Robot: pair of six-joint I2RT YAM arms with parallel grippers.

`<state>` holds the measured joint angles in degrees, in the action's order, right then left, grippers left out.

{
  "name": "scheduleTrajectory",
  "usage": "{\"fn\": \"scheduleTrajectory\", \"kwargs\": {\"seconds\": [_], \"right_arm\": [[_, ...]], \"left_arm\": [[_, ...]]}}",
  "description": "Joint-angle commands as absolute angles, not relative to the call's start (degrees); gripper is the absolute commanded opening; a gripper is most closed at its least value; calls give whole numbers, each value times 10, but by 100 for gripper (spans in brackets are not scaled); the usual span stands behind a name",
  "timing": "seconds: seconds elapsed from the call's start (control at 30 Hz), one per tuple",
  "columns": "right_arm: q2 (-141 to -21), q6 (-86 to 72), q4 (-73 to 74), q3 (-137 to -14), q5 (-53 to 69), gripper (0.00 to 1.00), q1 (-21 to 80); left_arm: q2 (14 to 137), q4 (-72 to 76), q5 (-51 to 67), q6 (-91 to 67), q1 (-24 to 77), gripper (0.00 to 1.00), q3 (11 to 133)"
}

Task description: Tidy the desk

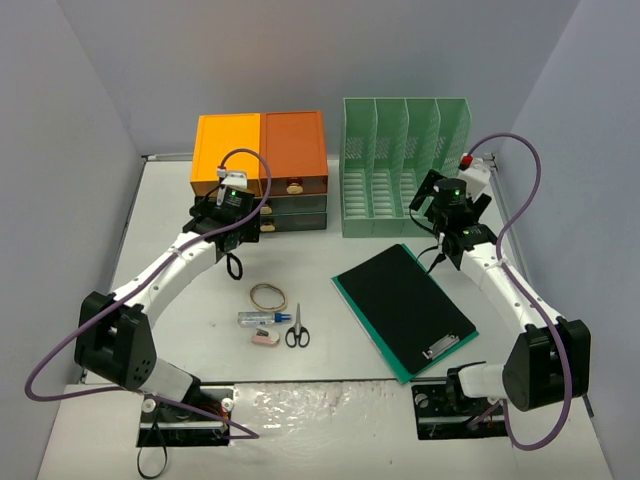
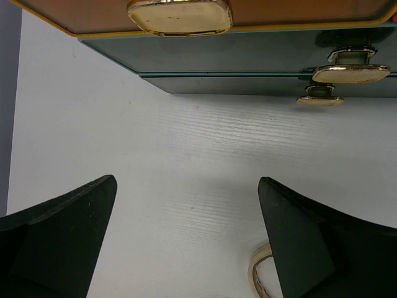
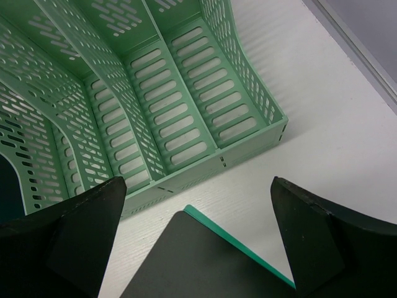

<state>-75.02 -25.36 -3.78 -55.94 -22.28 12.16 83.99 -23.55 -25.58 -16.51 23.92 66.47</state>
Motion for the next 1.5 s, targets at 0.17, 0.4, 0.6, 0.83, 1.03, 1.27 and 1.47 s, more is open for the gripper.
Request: {"fn": "scheduleTrajectory", "kwargs": {"seconds": [0.17,0.4,0.6,0.83,1.03,1.27,1.47], "right_arm": [[-742,-259,-54,-589,-249,100,130],[-744,-256,-50,-585,-247,100,142],[-753,-262,-49,-587,-221,100,148],[-756,-259,-50,-585,-212,100,160],[-757,-258,-50,-587,-206,100,166],[-759,-261,-49,-582,-204,99,173],[-753,-285,-39,-569,-202,98,174]], "left_arm": [[806,-222,-247,-166,237,97,665],[797,-241,-257,-176,238,97,667],[788,-265,-259,-183,238,97,660],[758,-270,-248,-193,241,97,638],[752,-277,-247,-186,242,97,640],[738,-274,-239,-191,243,97,628],[737,-272,-217,-199,247,97,621]]}}
